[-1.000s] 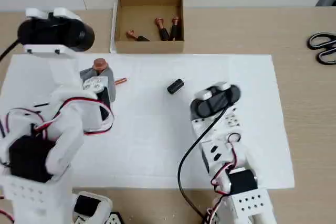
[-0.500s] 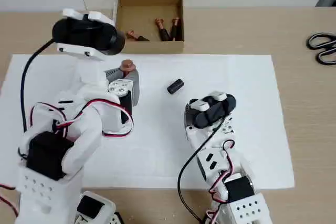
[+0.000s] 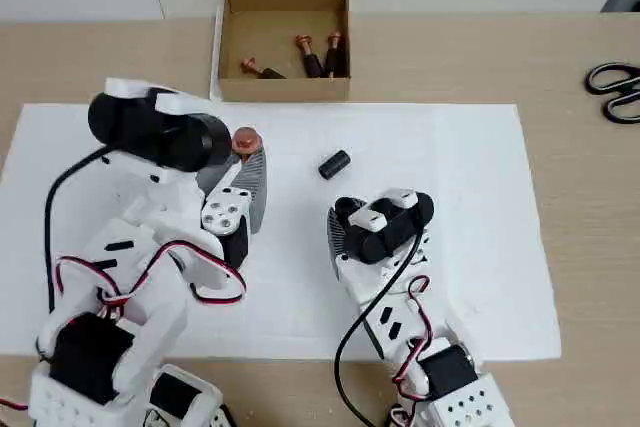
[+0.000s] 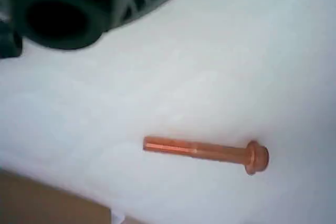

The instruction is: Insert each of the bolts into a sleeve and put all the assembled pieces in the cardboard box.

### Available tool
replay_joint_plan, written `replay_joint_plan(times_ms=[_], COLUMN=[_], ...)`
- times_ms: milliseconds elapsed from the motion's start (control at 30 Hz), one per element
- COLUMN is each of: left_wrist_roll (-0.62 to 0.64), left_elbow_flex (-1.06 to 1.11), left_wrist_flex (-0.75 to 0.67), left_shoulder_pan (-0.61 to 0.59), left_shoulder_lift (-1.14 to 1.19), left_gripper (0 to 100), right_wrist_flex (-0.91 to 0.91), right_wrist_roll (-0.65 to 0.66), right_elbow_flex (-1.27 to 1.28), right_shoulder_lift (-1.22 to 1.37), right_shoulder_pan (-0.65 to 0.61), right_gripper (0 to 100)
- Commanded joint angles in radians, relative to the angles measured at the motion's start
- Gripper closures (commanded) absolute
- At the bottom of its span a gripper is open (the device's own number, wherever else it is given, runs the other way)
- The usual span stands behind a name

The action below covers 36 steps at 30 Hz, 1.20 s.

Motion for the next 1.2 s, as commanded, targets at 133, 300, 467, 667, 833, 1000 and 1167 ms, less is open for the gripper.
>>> replay_joint_plan(times_ms=[133,300,467,667,833,1000,1167], left_wrist_roll=[0.0,0.061,0.061,0.107,0.199,0.204,0.201], left_elbow_flex=[0.211,0.331,0.392,0.406,0.409,0.417,0.489], left_wrist_flex=[-0.173,-0.364,-0.459,-0.457,-0.454,-0.46,-0.543], left_shoulder_pan=[0.005,0.008,0.009,0.074,0.084,0.084,0.103], left_shoulder_lift=[-0.029,-0.029,-0.029,-0.029,-0.029,-0.026,-0.028], left_gripper=[99,99,99,99,99,99,99], right_wrist_flex=[-0.018,-0.016,-0.015,-0.015,-0.015,-0.015,-0.016], right_wrist_roll=[-0.017,-0.017,-0.017,-0.061,-0.061,-0.063,-0.063], right_elbow_flex=[0.012,0.012,0.012,0.012,0.012,0.012,0.012], right_shoulder_lift=[-0.024,-0.021,-0.016,-0.016,-0.016,-0.016,-0.019], right_shoulder_pan=[-0.019,-0.082,-0.117,-0.125,-0.125,-0.125,-0.127], right_gripper=[99.5,99.5,99.5,99.5,99.5,99.5,99.5])
